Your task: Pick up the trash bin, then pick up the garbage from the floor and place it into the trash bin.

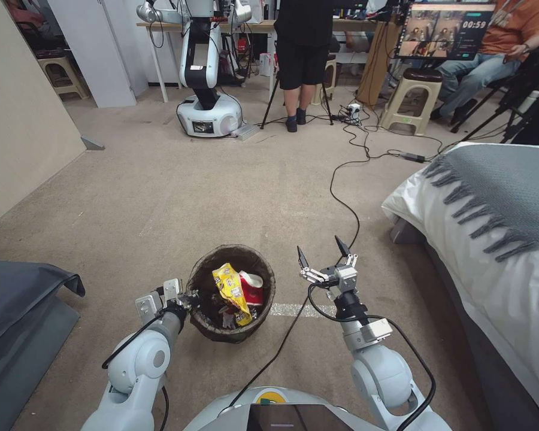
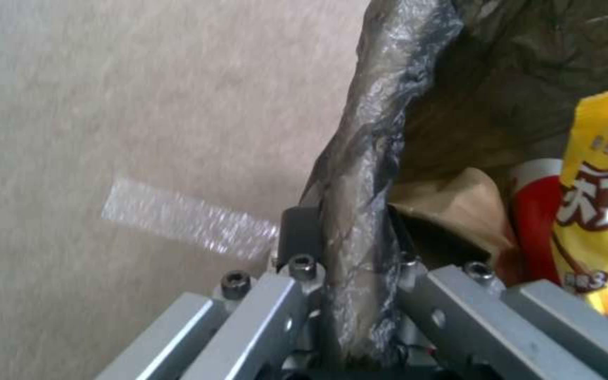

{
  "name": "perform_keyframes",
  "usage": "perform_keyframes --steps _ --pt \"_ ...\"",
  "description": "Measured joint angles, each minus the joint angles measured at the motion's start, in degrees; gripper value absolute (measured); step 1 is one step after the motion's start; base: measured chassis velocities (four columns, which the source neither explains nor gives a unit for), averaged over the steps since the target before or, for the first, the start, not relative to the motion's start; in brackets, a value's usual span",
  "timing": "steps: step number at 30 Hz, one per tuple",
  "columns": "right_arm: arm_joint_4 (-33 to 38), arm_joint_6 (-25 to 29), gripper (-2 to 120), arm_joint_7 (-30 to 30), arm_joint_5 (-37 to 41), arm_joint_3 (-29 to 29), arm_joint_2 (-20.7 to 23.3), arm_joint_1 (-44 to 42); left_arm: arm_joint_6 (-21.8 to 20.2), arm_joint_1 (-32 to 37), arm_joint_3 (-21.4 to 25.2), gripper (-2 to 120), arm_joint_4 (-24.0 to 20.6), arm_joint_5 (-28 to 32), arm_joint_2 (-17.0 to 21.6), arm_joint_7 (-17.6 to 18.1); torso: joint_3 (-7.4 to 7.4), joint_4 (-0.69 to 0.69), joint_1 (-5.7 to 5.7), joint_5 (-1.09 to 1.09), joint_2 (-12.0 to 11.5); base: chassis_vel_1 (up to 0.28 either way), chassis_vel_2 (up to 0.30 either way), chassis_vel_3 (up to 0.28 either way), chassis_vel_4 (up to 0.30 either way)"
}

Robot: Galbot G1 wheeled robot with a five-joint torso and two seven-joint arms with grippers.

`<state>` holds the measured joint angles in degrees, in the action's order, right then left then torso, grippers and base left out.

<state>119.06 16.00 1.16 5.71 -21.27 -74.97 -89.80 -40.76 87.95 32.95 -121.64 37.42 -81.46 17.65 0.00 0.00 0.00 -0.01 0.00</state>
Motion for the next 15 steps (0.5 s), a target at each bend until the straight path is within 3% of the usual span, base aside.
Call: perform_keyframes --steps 13,15 --pt "-0.2 1.02 100 0.75 -0.43 -0.15 -0.38 -0.31 -0.25 -0.69 0.49 0 3.98 1.35 -0.67 0.7 -0.02 0.01 0.0 0.06 0.01 0.0 0.0 0.0 0.0" --pt "-0.24 1.2 100 0.94 -0.47 -0.16 -0.38 -0.35 -0.22 -0.85 0.37 6 4.39 1.35 -0.8 0.6 -0.02 0.01 0.0 0.06 0.01 0.0 0.0 0.0 0.0"
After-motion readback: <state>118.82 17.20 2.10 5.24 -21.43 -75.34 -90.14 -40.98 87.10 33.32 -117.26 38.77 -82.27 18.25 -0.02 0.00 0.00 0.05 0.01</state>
